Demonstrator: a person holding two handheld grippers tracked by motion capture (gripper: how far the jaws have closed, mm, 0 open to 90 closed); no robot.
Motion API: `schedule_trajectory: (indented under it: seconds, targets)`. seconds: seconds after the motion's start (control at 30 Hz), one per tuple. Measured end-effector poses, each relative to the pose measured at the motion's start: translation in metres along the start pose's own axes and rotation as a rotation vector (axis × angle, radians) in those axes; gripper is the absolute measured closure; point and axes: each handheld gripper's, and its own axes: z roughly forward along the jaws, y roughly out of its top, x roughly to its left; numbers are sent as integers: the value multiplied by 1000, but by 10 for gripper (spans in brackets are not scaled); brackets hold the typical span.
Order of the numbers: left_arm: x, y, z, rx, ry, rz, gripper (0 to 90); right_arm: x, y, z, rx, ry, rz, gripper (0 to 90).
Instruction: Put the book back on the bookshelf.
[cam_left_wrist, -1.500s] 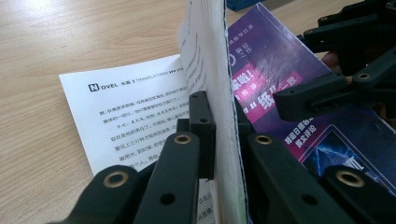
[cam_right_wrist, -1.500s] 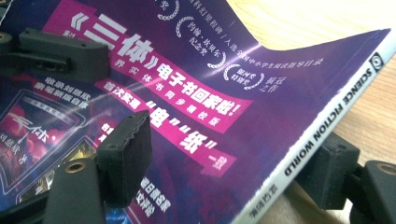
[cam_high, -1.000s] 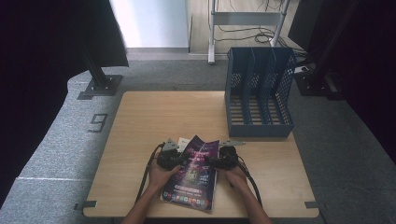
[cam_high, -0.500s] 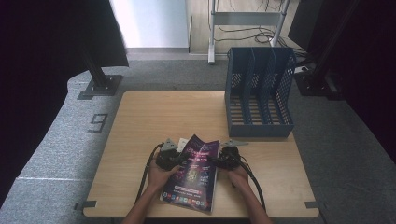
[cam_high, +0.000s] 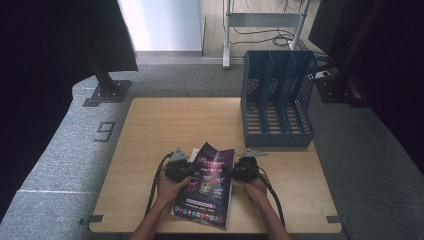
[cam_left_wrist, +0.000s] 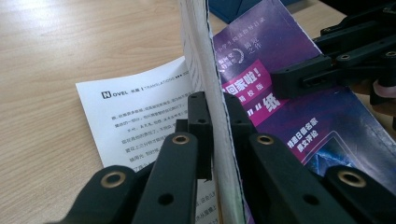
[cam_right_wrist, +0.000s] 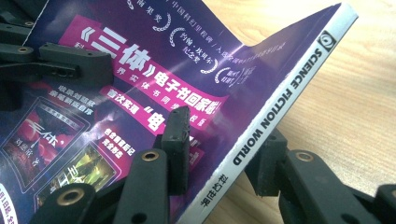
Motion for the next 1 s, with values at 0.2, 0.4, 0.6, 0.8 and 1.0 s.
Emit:
schedule_trajectory:
  seconds: [0.2,0.4,0.6,0.8,1.0]
  targets:
    - [-4,6,-7,-24,-3,19,852,5,3,-8,-37,-6,-22,651]
    - [-7,10,-15,-52,-13,26,852,14,8,-18,-79,-30,-52,661]
    - [-8,13,-22,-83,-26,19,853,21,11,-25,-116,-32,-72,670]
    - [-11,16,-28,-111,-26,31,856,28,15,-34,-157,-49,-97,679]
    - [-10,16,-29,-120,-37,23,856,30,16,-38,-179,-45,-112,684]
